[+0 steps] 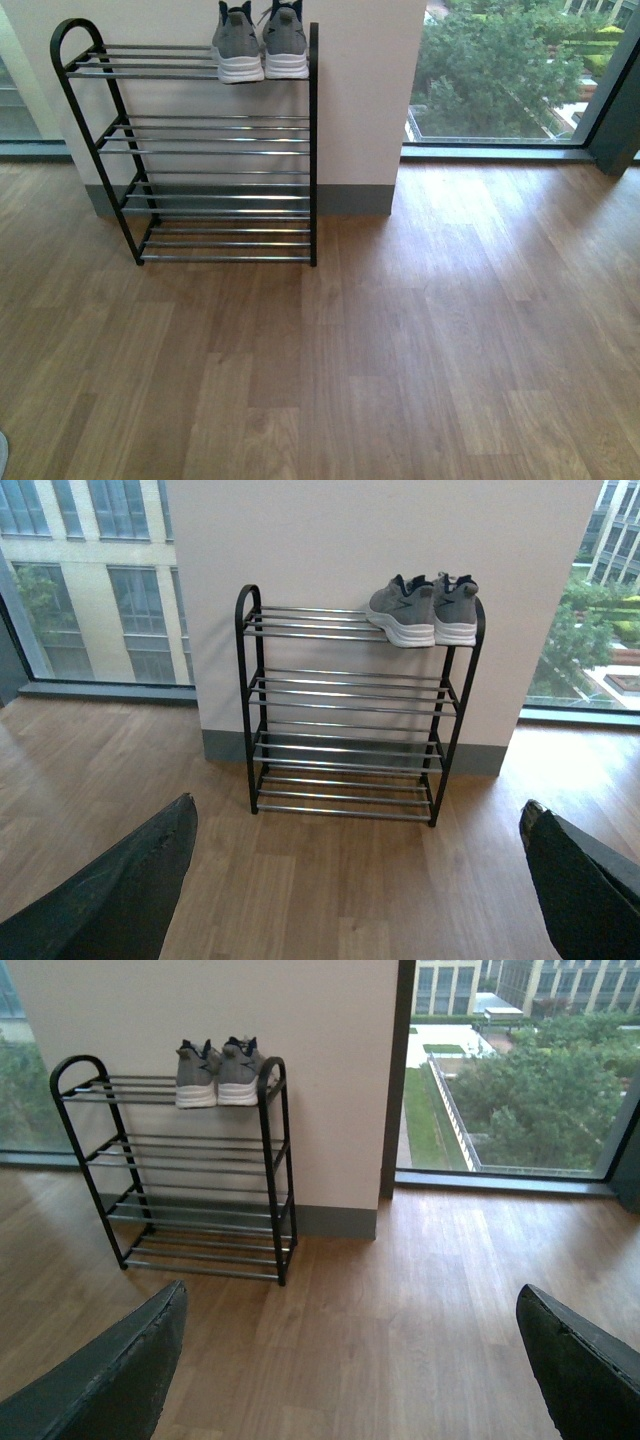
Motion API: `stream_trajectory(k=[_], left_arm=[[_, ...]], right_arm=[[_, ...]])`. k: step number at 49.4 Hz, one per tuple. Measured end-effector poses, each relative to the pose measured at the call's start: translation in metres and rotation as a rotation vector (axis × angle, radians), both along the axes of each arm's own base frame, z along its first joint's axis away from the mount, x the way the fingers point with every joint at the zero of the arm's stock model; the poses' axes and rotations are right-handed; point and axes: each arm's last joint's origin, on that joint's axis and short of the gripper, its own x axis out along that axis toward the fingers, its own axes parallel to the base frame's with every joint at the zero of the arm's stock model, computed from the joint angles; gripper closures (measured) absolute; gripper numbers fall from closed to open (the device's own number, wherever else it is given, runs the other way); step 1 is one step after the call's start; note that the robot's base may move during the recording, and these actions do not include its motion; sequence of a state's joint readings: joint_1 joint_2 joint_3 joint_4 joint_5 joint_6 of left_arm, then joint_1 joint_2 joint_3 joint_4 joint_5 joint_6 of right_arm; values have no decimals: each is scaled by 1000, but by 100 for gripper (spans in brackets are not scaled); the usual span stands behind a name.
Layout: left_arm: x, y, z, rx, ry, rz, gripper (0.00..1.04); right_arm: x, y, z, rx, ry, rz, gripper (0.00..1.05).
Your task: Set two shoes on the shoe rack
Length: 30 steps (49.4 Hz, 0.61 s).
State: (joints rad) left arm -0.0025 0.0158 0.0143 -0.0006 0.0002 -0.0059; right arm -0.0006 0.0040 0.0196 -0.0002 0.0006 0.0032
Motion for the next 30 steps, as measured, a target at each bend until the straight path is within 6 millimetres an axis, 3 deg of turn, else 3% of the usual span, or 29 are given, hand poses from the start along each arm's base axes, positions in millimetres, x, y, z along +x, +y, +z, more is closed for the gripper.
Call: stream_trajectory(k=[30], left_arm=[[0, 0, 0, 0, 0, 1, 9]], right_arm=[[0, 0, 0, 0, 1, 1, 9]])
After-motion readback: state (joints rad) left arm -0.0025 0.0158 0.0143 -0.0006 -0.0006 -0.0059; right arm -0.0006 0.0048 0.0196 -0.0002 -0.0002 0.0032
